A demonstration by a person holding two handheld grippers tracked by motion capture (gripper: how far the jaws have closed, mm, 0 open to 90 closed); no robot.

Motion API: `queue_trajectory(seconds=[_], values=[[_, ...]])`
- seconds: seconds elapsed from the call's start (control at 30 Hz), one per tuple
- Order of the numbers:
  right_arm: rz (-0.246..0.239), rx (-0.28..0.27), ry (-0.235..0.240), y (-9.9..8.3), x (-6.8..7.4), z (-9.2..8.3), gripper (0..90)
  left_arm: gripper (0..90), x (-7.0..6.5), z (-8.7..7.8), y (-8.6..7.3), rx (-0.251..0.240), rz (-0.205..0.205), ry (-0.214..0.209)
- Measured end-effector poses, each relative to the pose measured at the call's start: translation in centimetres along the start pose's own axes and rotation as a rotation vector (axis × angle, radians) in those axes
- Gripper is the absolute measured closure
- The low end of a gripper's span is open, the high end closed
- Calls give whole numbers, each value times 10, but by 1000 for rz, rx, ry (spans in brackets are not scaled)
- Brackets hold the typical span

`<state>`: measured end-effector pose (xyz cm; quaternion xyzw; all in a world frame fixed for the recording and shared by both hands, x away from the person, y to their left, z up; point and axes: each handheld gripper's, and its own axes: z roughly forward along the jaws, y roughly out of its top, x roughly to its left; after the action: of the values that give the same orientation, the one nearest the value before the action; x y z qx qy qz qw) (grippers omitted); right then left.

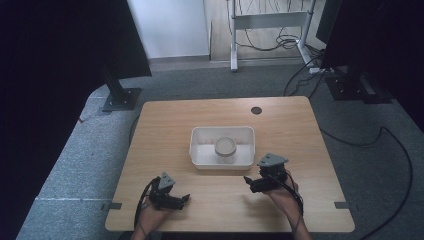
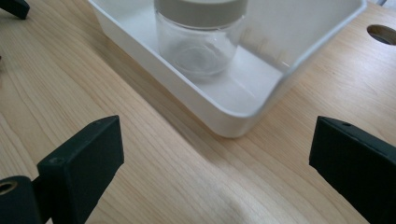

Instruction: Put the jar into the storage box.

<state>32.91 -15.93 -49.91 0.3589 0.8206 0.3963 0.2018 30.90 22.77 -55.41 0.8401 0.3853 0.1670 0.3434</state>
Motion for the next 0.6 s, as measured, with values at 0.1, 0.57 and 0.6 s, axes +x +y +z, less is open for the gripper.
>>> queue_trajectory(seconds=[0.1,0.57,0.6], values=[[7,0,-8,-5,-3,-4,26,17,0,0,0,0,0,0],[31,9,-44,-24,-12,-20,26,17,0,0,0,0,0,0],[32,11,-49,-26,-13,-22,26,17,0,0,0,0,0,0]])
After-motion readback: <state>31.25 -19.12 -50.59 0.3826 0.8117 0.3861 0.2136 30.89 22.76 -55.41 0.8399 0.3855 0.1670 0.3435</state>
